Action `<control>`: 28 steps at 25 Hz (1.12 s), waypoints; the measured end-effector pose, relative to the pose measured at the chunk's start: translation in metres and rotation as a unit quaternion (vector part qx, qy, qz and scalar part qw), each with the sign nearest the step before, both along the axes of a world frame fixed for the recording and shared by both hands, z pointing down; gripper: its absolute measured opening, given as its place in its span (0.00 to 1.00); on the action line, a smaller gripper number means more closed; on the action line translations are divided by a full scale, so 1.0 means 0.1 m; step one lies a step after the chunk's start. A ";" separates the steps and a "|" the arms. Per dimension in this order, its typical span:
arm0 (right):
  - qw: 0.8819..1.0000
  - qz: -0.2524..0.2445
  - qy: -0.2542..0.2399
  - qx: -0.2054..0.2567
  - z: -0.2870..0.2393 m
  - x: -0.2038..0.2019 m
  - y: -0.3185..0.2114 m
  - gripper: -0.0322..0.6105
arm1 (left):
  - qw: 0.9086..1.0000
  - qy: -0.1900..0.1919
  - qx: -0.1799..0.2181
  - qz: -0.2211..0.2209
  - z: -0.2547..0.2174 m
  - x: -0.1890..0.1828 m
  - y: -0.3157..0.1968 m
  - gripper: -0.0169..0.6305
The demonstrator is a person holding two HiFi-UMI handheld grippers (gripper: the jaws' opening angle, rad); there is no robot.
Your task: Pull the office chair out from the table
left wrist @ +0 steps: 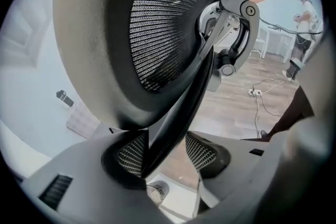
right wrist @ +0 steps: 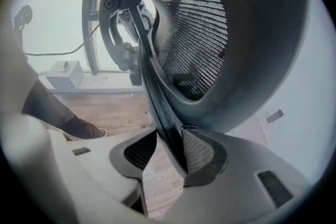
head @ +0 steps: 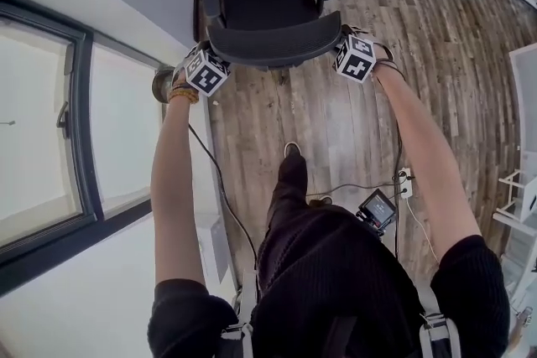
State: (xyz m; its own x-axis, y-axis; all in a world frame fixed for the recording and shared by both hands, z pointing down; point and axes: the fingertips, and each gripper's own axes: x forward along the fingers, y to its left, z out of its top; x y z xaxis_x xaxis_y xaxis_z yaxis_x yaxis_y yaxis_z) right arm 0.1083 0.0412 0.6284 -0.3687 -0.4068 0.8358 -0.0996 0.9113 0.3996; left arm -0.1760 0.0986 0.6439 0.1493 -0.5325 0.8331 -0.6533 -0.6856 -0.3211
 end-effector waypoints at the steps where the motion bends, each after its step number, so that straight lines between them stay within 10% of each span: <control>1: 1.000 -0.001 0.001 -0.001 0.00 0.00 0.06 0.29 | 1.000 0.000 0.003 -0.001 0.00 0.00 0.06 0.38; 28: 0.998 -0.054 -0.010 0.031 -0.07 0.37 1.38 0.30 | 0.997 -0.017 0.079 -0.007 -0.05 0.33 1.34 0.49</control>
